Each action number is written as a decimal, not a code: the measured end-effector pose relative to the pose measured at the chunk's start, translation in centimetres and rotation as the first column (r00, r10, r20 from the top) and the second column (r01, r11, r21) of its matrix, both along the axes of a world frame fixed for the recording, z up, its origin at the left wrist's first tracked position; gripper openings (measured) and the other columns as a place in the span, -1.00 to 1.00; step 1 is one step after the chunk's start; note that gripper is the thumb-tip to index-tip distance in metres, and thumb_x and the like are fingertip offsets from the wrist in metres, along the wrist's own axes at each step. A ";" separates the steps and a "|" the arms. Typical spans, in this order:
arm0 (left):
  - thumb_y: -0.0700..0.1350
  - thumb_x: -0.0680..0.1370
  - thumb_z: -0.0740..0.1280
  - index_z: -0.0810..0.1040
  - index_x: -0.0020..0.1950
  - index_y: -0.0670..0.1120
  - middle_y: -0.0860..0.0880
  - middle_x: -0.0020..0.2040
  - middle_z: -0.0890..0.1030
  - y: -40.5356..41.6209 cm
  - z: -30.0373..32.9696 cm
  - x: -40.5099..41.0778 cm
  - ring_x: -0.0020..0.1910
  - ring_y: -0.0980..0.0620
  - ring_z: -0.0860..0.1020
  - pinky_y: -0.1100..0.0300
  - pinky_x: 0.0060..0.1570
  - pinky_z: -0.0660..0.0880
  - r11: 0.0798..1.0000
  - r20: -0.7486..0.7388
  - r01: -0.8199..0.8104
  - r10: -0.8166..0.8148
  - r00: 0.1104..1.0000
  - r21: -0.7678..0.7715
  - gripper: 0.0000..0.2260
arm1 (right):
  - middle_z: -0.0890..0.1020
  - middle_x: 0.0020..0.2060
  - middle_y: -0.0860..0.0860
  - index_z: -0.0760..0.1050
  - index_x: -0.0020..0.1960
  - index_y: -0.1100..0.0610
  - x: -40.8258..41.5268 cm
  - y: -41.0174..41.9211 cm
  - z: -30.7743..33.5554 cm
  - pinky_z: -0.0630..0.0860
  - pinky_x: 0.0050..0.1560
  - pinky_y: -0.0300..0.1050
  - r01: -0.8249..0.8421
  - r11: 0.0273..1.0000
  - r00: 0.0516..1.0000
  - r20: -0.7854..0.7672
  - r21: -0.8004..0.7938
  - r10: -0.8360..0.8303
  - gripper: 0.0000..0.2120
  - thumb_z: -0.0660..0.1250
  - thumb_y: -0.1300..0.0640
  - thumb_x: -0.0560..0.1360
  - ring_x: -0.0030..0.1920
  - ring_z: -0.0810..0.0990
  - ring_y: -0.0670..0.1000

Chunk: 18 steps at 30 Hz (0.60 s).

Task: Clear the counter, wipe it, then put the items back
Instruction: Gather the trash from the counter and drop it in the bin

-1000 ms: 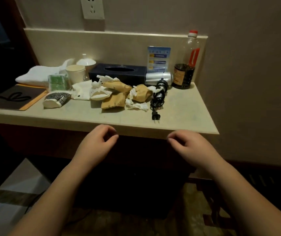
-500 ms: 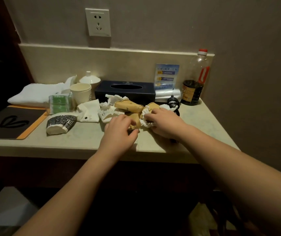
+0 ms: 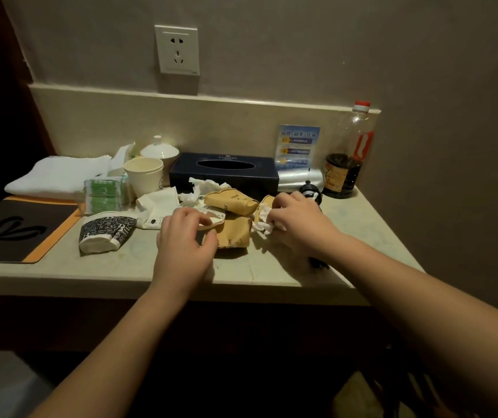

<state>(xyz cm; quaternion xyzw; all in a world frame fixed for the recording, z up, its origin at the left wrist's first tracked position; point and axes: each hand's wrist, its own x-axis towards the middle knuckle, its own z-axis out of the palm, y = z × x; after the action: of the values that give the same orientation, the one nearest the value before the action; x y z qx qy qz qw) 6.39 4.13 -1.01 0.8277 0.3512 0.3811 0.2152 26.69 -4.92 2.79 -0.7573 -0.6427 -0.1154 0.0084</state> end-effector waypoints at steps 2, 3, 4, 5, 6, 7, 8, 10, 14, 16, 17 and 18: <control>-0.09 0.54 0.31 0.51 0.15 -0.05 0.02 0.18 0.42 0.2 0.2 0.0 0.22 0.05 0.32 0.09 0.19 0.31 0.999 -0.018 -0.033 0.032 0.999 -0.021 -0.81 | 0.41 0.29 -0.04 0.55 0.16 -0.01 0.1 -0.6 1.3 0.30 0.28 0.01 0.008 1.000 0.993 -0.117 0.022 -0.005 -0.76 0.32 -0.02 0.52 0.32 0.30 0.03; -0.07 0.55 0.31 0.50 0.19 -0.03 0.02 0.22 0.40 0.3 0.3 0.0 0.25 0.04 0.30 0.09 0.21 0.29 0.999 -0.039 -0.045 0.044 0.998 -0.028 -0.78 | 0.44 0.28 -0.06 0.55 0.13 0.00 0.3 -0.9 2.1 0.33 0.28 -0.01 0.011 0.999 0.980 -0.200 0.047 -0.002 -0.79 0.32 -0.01 0.52 0.31 0.33 -0.01; -0.05 0.55 0.31 0.48 0.23 -0.03 0.01 0.25 0.39 0.4 0.4 0.1 0.28 0.03 0.29 0.06 0.24 0.28 0.998 -0.065 -0.053 0.051 0.997 -0.034 -0.74 | 0.49 0.22 -0.08 0.55 0.10 0.00 0.5 -1.2 2.9 0.40 0.20 -0.09 0.028 0.997 0.955 -0.296 0.070 -0.006 -0.83 0.31 0.01 0.53 0.24 0.40 -0.05; -0.03 0.55 0.30 0.47 0.26 -0.02 0.01 0.28 0.38 0.5 0.5 0.2 0.30 0.02 0.27 0.04 0.27 0.27 0.997 -0.088 -0.059 0.055 0.995 -0.040 -0.71 | 0.54 0.13 -0.10 0.54 0.06 0.00 0.9 -1.4 3.6 0.45 0.05 -0.18 0.060 0.995 0.918 -0.395 0.079 -0.024 -0.87 0.30 0.02 0.54 0.14 0.47 -0.08; -0.02 0.56 0.30 0.46 0.28 -0.02 0.00 0.29 0.38 0.7 0.6 0.3 0.31 0.01 0.27 0.02 0.29 0.26 0.997 -0.106 -0.064 0.059 0.993 -0.042 -0.69 | 0.57 0.02 -0.11 0.52 0.02 0.00 1.2 -1.6 4.3 0.46 -0.09 -0.24 0.096 0.992 0.879 -0.475 0.080 -0.047 -0.90 0.29 0.02 0.55 0.03 0.53 -0.09; -0.01 0.56 0.30 0.45 0.29 -0.02 0.00 0.30 0.37 0.8 0.6 0.4 0.32 0.00 0.26 0.01 0.29 0.26 0.997 -0.117 -0.071 0.065 0.991 -0.042 -0.68 | 0.59 -0.06 -0.09 0.51 0.00 0.01 1.7 -1.6 5.0 0.47 -0.16 -0.26 0.125 0.988 0.851 -0.522 0.086 -0.062 -0.90 0.29 0.01 0.55 -0.05 0.56 -0.08; 0.00 0.56 0.30 0.45 0.30 -0.02 -0.01 0.30 0.37 0.9 0.7 0.5 0.32 -0.01 0.25 0.01 0.29 0.25 0.996 -0.123 -0.082 0.077 0.989 -0.038 -0.67 | 0.59 -0.10 -0.07 0.50 0.00 0.02 2.2 -1.6 5.5 0.49 -0.18 -0.25 0.149 0.984 0.830 -0.554 0.100 -0.069 -0.89 0.29 0.01 0.54 -0.09 0.57 -0.08; 0.01 0.55 0.30 0.44 0.31 -0.01 -0.01 0.31 0.37 1.2 0.7 0.7 0.32 -0.02 0.25 0.01 0.29 0.25 0.993 -0.131 -0.110 0.106 0.986 -0.029 -0.66 | 0.59 -0.11 -0.05 0.50 0.05 0.04 3.5 -1.4 6.3 0.53 -0.13 -0.20 0.196 0.973 0.786 -0.613 0.121 -0.082 -0.86 0.31 0.02 0.53 -0.10 0.57 -0.07; 0.04 0.55 0.30 0.40 0.37 -0.02 -0.05 0.35 0.35 1.9 0.9 1.0 0.36 -0.07 0.24 -0.02 0.32 0.23 0.986 -0.215 -0.158 0.144 0.966 -0.050 -0.60 | 0.59 -0.08 0.00 0.52 0.05 0.05 5.9 0.2 5.5 0.57 -0.02 -0.07 0.248 0.968 0.786 -0.578 -0.033 -0.221 -0.84 0.34 0.00 0.52 -0.06 0.58 0.00; 0.06 0.55 0.28 0.36 0.41 -0.01 -0.06 0.38 0.34 2.4 1.2 1.3 0.38 -0.09 0.24 -0.05 0.34 0.23 0.982 -0.247 -0.179 0.157 0.956 -0.068 -0.56 | 0.59 -0.06 0.00 0.52 0.07 0.02 6.5 1.3 4.6 0.54 -0.07 -0.13 0.257 0.956 0.825 -0.483 -0.141 -0.293 -0.82 0.34 -0.03 0.51 -0.06 0.57 -0.01; 0.08 0.55 0.28 0.33 0.44 -0.01 -0.07 0.40 0.33 2.7 1.5 1.5 0.39 -0.10 0.24 -0.06 0.34 0.24 0.980 -0.267 -0.183 0.156 0.951 -0.080 -0.52 | 0.59 -0.05 0.00 0.51 0.11 0.01 6.5 1.8 4.3 0.51 -0.09 -0.16 0.263 0.947 0.839 -0.442 -0.182 -0.318 -0.78 0.34 -0.04 0.51 -0.06 0.56 -0.02; 0.10 0.54 0.29 0.29 0.47 0.00 -0.08 0.42 0.31 2.9 1.8 1.8 0.40 -0.11 0.25 -0.06 0.34 0.25 0.980 -0.295 -0.178 0.143 0.945 -0.094 -0.48 | 0.58 -0.03 -0.01 0.50 0.18 0.01 6.5 2.1 4.2 0.49 -0.09 -0.17 0.266 0.939 0.850 -0.407 -0.218 -0.336 -0.72 0.34 -0.05 0.51 -0.04 0.54 -0.02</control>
<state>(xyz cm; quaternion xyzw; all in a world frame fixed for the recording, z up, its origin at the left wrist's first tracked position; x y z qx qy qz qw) 8.16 7.08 0.82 0.8285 0.4672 0.2515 0.1794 33.17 -2.78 7.00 -0.8535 -0.5042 0.1077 0.0761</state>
